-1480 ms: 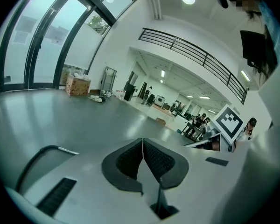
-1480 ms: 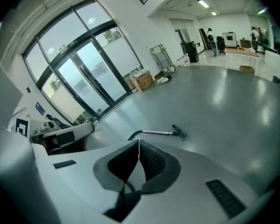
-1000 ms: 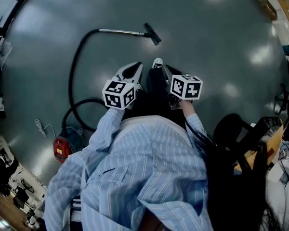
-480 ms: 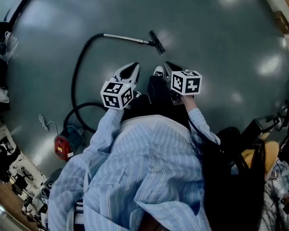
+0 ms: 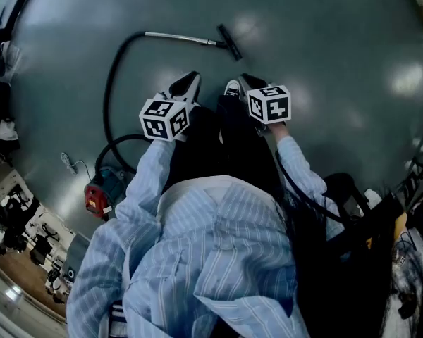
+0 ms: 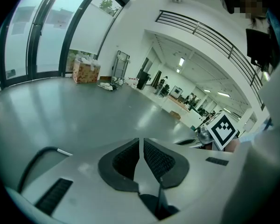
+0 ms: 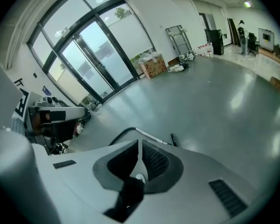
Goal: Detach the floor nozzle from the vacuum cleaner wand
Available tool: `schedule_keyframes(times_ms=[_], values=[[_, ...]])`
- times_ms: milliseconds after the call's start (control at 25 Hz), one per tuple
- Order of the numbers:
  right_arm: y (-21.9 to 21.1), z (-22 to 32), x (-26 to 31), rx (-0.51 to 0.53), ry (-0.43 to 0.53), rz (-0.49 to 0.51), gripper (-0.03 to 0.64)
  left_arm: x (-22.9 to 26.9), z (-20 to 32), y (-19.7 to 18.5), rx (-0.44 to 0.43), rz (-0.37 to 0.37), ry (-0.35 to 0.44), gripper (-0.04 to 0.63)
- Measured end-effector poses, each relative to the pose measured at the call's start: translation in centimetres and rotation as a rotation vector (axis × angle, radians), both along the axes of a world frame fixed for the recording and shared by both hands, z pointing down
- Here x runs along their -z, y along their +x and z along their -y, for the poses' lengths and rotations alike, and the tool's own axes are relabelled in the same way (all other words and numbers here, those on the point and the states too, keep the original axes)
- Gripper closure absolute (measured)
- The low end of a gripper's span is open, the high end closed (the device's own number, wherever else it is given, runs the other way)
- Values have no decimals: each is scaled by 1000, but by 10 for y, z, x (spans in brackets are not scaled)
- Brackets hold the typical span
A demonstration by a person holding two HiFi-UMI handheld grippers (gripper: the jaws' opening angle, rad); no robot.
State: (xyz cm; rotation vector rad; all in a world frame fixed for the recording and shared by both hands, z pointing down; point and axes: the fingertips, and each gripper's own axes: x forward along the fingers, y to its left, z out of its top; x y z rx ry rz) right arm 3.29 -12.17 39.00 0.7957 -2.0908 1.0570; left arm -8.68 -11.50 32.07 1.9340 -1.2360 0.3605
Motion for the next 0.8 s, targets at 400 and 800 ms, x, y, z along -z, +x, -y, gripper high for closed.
schedule_keyframes(times_ms=[400,800], values=[[8,45,-99,-21,35,-134,603,-109,53,-9,-246,141,-47,583],[-10,86,-256,-41,-28,-240,590,-292,97,-28,-495,222,-152,583]])
